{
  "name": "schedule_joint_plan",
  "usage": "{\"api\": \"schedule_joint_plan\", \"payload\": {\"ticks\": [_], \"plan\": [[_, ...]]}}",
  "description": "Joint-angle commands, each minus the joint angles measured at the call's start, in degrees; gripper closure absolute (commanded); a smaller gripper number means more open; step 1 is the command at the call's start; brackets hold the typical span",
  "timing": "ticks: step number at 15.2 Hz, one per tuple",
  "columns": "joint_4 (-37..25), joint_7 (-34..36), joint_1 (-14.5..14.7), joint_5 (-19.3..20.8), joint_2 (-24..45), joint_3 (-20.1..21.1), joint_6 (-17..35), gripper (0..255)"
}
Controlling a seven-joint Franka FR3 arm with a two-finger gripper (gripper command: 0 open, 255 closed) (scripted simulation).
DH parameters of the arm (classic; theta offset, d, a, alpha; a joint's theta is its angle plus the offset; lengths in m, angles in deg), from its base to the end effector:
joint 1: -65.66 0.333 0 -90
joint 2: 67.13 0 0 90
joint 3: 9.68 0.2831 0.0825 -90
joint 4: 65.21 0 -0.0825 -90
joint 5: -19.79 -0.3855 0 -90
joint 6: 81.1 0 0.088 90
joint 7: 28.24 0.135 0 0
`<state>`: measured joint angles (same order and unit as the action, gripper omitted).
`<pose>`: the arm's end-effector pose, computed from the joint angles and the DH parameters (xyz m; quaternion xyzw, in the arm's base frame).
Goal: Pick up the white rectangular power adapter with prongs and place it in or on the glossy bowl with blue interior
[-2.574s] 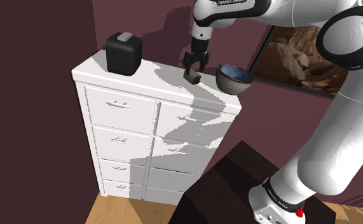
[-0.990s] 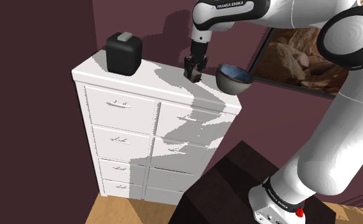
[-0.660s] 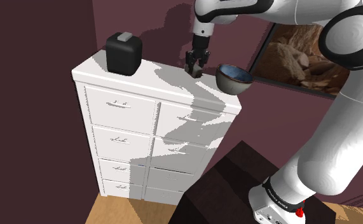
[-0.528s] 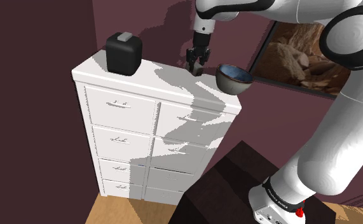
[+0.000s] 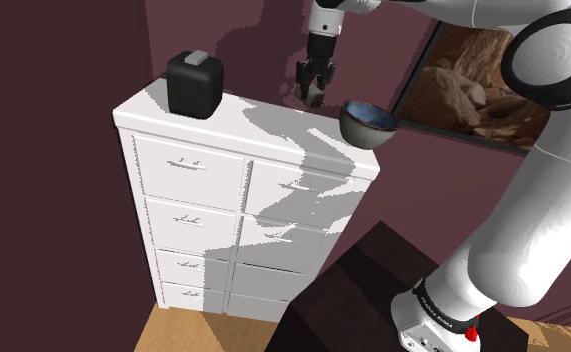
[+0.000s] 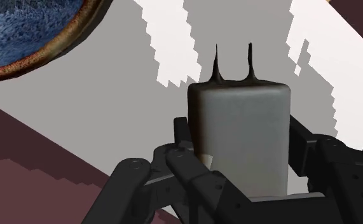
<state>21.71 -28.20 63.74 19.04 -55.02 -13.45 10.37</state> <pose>0.6006 -0.0553 0.4683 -0.9966 0.0502 0.0656 0.0028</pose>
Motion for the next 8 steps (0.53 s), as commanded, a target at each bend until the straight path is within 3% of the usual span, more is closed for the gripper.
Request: {"api": "schedule_joint_plan", "payload": {"ticks": [1, 8], "plan": [[-1.7, -0.1, -0.1, 0.0, 0.1, 0.0, -1.6, 255], [-8.6, -0.1, -0.1, -0.1, 1.2, -0.1, -7.5, 255]]}}
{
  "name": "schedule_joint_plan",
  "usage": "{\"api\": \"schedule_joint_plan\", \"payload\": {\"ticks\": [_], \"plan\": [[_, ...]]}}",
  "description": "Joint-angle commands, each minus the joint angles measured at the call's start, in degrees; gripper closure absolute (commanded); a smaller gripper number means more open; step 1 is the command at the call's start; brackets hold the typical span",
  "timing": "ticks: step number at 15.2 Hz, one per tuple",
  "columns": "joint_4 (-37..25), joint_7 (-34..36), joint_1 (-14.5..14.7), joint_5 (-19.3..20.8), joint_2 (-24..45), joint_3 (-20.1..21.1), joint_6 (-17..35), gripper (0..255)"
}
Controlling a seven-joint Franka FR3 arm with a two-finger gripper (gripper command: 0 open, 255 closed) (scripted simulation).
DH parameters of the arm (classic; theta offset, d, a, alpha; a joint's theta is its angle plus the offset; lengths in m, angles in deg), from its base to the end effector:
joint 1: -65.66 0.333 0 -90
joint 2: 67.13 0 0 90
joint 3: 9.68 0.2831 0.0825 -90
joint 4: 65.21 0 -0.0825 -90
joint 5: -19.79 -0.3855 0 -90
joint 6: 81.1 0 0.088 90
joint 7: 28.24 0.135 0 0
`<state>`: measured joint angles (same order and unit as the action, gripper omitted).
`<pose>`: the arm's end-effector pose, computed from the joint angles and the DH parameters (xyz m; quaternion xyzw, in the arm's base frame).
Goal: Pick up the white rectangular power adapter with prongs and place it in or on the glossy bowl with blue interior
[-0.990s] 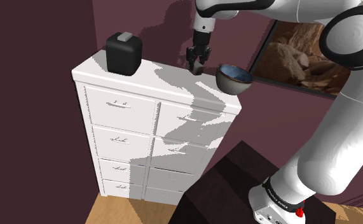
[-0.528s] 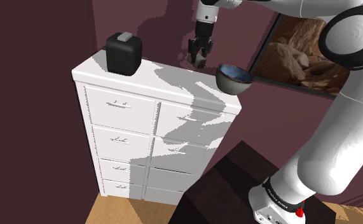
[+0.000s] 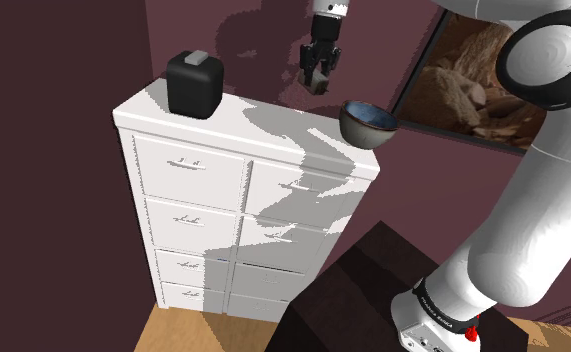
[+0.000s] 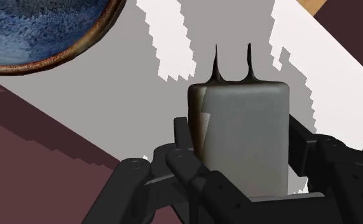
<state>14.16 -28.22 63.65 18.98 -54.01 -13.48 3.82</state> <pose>0.6002 -0.0553 0.5105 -0.9966 0.0502 0.0657 0.0028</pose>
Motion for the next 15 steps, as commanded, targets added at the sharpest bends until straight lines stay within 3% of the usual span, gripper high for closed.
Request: {"api": "schedule_joint_plan", "payload": {"ticks": [1, 7, 15], "plan": [[-2.2, -0.1, -0.1, 0.0, 0.4, 0.0, -1.8, 255], [-8.5, -0.1, -0.2, -0.1, 2.0, -0.1, -6.6, 255], [10.1, -7.7, -4.2, 1.7, -11.9, -3.4, -1.8, 255]]}}
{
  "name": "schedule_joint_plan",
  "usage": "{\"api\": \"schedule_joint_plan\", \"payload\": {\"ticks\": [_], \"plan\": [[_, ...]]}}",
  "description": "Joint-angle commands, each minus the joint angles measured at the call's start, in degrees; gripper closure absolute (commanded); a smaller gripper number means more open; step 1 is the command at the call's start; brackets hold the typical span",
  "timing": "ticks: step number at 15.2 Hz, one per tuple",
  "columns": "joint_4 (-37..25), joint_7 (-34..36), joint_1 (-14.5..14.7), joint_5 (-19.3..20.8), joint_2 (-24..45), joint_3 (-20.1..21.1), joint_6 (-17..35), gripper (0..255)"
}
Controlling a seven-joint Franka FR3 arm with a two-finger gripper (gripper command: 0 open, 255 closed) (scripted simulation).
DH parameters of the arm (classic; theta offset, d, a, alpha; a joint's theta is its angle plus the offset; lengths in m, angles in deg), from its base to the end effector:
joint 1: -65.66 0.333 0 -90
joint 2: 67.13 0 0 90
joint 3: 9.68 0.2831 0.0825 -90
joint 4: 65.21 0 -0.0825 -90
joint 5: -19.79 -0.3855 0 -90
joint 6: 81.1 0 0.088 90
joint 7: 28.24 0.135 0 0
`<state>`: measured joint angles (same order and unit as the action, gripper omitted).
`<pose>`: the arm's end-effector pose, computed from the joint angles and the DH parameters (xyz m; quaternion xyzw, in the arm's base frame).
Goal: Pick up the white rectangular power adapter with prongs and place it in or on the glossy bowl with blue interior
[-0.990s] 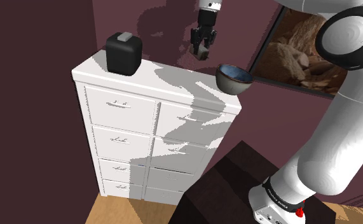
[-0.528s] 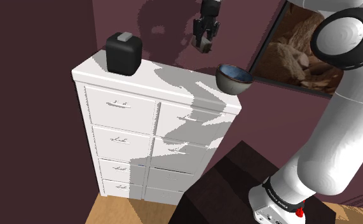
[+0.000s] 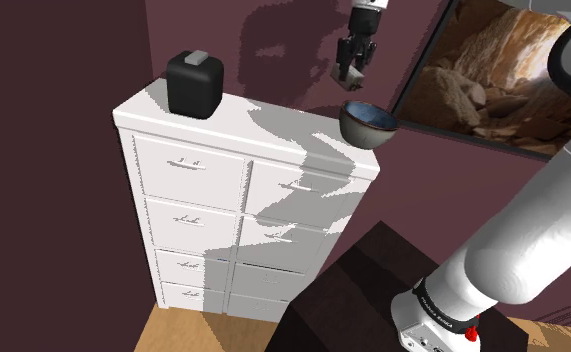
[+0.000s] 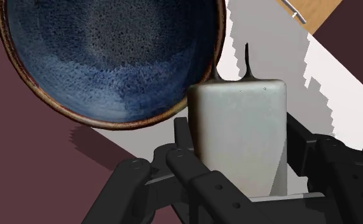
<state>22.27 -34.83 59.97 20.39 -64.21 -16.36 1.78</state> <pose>0.5395 -0.1185 0.5462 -0.9965 0.0507 0.0659 0.0027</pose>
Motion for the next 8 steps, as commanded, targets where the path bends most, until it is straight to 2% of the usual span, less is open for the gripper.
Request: {"api": "schedule_joint_plan", "payload": {"ticks": [1, 8], "plan": [[3.7, -2.1, -1.1, 0.6, -3.1, -1.0, 0.6, 255], [12.9, -8.2, -4.1, 2.8, -10.4, -4.3, 2.8, 255]]}}
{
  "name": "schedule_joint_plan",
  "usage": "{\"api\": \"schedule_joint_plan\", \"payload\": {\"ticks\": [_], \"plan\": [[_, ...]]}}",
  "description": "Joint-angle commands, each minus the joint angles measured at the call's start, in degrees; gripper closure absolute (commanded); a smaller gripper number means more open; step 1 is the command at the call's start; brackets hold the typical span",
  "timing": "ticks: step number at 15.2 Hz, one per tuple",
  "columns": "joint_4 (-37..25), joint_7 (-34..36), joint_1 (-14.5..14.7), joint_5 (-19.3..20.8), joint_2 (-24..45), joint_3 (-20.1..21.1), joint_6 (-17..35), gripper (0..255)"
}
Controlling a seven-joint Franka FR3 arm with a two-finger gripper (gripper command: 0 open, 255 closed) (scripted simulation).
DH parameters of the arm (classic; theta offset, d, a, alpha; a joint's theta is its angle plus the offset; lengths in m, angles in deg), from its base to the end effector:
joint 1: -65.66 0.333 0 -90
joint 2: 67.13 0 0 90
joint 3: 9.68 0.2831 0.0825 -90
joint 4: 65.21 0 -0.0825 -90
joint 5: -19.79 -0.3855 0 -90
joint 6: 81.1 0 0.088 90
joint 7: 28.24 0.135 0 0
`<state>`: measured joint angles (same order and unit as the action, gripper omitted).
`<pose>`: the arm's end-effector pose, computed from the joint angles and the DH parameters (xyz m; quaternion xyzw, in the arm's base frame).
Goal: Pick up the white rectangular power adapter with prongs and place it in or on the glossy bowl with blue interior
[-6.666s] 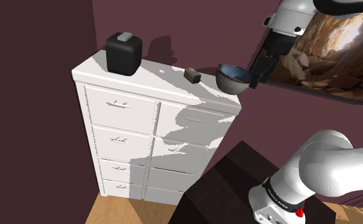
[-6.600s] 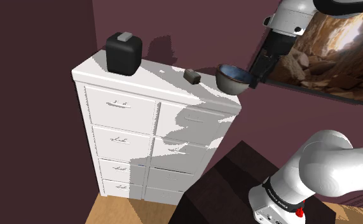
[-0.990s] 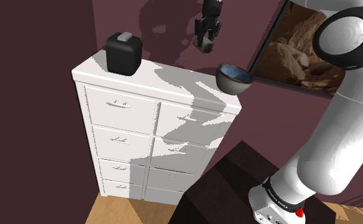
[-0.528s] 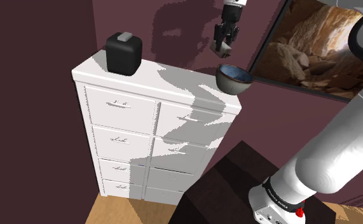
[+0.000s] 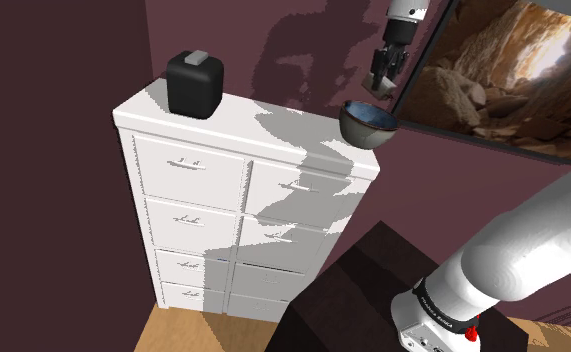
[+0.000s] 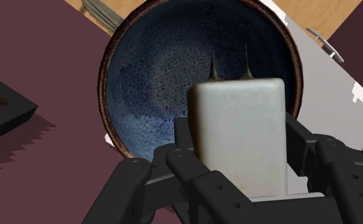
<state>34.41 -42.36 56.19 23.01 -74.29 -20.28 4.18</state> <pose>0.4713 -0.1851 0.5440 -0.9965 0.0509 0.0657 0.0027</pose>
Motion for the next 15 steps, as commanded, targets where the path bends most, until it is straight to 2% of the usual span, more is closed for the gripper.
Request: {"api": "schedule_joint_plan", "payload": {"ticks": [1, 12, 15], "plan": [[1.7, -0.6, -0.3, 0.2, -0.5, -0.3, 1.2, 255], [11.0, -0.2, -0.4, 0.4, -1.3, -0.4, 9.7, 255], [11.0, -0.2, -0.4, 0.4, -1.3, -0.4, 9.7, 255]]}}
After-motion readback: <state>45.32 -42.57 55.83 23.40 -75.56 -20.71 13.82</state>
